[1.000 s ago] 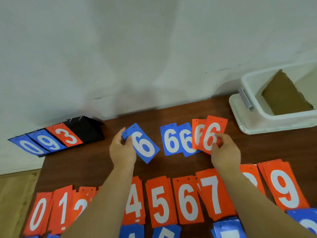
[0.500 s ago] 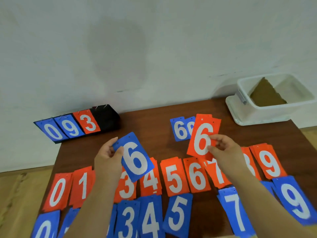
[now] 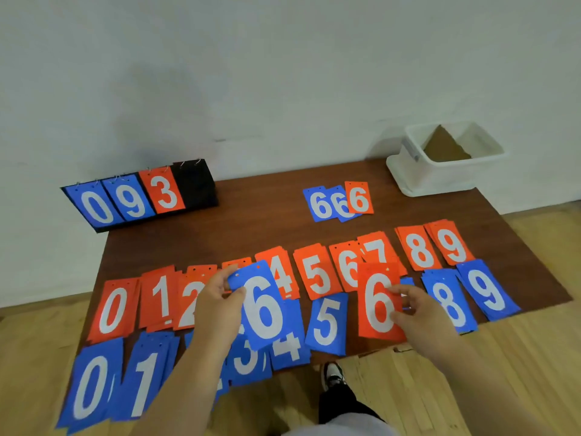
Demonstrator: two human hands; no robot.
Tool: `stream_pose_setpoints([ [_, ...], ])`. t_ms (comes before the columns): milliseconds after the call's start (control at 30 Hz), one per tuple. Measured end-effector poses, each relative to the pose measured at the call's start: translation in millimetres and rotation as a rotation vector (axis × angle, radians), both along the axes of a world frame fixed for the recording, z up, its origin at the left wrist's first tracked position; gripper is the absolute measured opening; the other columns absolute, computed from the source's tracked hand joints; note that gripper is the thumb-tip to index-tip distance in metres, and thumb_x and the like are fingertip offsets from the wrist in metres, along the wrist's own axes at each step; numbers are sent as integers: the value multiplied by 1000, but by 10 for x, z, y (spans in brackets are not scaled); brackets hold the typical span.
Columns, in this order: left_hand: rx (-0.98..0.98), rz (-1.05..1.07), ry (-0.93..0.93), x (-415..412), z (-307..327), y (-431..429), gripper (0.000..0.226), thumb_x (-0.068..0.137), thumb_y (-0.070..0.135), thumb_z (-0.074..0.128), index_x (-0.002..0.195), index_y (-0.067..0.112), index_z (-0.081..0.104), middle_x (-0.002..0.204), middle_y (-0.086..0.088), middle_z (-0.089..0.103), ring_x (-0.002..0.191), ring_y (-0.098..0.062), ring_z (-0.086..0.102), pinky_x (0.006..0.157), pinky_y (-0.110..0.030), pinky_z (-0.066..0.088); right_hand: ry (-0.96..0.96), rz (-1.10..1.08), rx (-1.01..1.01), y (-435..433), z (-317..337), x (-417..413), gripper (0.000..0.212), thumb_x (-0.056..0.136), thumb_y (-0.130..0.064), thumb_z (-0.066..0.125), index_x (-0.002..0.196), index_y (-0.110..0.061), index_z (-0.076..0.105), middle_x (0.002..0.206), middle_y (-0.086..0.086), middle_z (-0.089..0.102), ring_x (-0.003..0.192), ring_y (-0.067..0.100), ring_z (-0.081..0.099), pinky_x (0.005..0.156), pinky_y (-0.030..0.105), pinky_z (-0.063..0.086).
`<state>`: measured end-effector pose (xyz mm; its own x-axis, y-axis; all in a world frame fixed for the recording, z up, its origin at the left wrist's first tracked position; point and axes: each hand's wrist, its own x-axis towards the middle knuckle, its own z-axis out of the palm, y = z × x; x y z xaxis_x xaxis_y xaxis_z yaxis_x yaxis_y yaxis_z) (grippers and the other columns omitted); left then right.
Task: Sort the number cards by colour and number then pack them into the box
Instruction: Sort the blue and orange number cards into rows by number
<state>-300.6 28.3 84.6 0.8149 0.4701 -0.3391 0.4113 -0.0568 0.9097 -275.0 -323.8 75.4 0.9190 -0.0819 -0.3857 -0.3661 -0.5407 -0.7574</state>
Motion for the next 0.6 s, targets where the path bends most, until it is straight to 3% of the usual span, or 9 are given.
stream_pose_setpoints([
  [67,-2,-41,31,-22,-8,-108,36,99,17,65,127,38,59,113,2,70,83,-16,76,57,-35,62,59,29,-68,-68,-208,-113,42,94,-5,63,124,-35,58,124,0,62,104,17,63,67,25,56],
  [233,67,-114,46,-25,-25,-404,35,101,14,62,122,41,57,110,6,67,79,-16,74,51,-31,59,168,250,-305,-69,-712,-66,47,97,-11,57,140,-29,50,135,3,59,110,24,62,70,21,53],
  [300,95,-109,74,33,-75,-505,37,99,13,63,121,43,58,112,4,68,83,-22,74,61,-46,63,180,353,-408,-50,-848,19,50,97,-17,57,145,-29,46,139,4,54,117,24,60,85,28,56],
  [333,102,-105,86,66,-99,-561,38,99,12,63,123,42,58,114,3,68,84,-22,74,63,-46,64,189,402,-482,-36,-874,63,49,98,-21,57,145,-30,44,141,4,49,118,24,59,93,31,56],
  [433,139,-113,102,155,-196,-748,42,99,8,60,134,32,59,120,-6,67,80,-24,68,51,-21,52,188,468,-595,-61,-929,171,44,99,-35,56,141,-32,46,135,4,40,109,23,63,92,34,56],
  [500,149,-115,124,238,-259,-893,44,98,7,59,134,32,58,120,-5,67,85,-30,68,53,-23,51,170,501,-602,-107,-959,223,44,97,-41,58,139,-33,49,133,2,42,110,22,62,94,35,56],
  [600,159,-93,164,356,-344,-1103,47,97,5,59,134,34,59,114,0,67,63,-10,61,51,-25,51,185,533,-559,-171,-981,254,45,95,-47,61,137,-34,48,132,-1,47,113,21,61,92,35,58],
])
